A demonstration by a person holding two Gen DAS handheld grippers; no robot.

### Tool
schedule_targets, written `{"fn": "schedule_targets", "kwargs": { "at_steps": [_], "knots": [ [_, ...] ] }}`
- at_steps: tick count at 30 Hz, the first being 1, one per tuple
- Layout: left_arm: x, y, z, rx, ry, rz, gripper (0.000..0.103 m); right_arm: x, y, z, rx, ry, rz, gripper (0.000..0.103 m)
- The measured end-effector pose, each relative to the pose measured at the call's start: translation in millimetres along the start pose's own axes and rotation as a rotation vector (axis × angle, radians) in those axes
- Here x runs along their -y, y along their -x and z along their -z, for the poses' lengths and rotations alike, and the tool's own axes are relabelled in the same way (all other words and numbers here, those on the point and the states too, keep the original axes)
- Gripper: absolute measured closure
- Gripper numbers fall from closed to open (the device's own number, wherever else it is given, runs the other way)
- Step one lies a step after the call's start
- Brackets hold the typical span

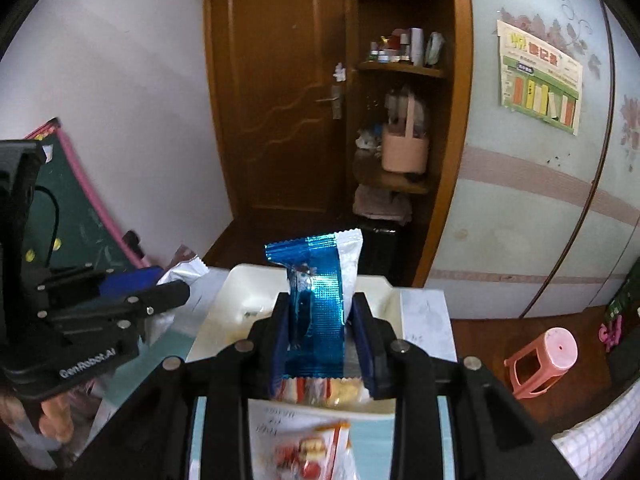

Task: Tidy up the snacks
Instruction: 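Carry both wrappers over the white tray and open both tools to drop them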

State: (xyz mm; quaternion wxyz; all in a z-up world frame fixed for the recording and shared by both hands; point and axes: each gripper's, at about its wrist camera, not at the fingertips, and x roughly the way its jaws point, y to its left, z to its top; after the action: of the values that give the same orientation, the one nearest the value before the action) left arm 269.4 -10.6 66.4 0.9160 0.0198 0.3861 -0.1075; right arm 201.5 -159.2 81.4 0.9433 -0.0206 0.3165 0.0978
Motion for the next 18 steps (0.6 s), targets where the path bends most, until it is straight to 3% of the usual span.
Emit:
{"fn": "schedule_targets", "kwargs": {
  "at_steps": [2, 3, 4, 6, 9, 11, 18],
  "knots": [
    [0, -25, -5, -0.021, 0.002, -0.056, 0.069, 4, -18, -4, -0.018, -0.003, 0.025, 0.073],
    [1, -30, -7, -0.032, 0.005, -0.073, 0.057, 5, -29, -4, -0.036, -0.008, 0.033, 0.072],
    [0, -38, -9, -0.042, 0.01, -0.084, 0.033, 7, -34, -3, -0.049, -0.01, 0.034, 0.071],
    [-2, -56, -5, -0.05, 0.016, -0.101, 0.007, 7, -56, 2, -0.097, 0.001, 0.034, 0.061],
    [-4, -71, 3, -0.056, 0.009, -0.124, 0.007, 8, -81, 14, -0.163, 0.019, 0.064, 0.042],
    [-6, -83, 8, -0.078, 0.007, -0.123, 0.007, 11, -87, 22, -0.181, 0.015, 0.056, 0.034],
    [-1, -92, 22, -0.096, -0.001, -0.148, 0.007, 17, -85, 43, -0.208, -0.001, 0.031, 0.031]
  ]
}}
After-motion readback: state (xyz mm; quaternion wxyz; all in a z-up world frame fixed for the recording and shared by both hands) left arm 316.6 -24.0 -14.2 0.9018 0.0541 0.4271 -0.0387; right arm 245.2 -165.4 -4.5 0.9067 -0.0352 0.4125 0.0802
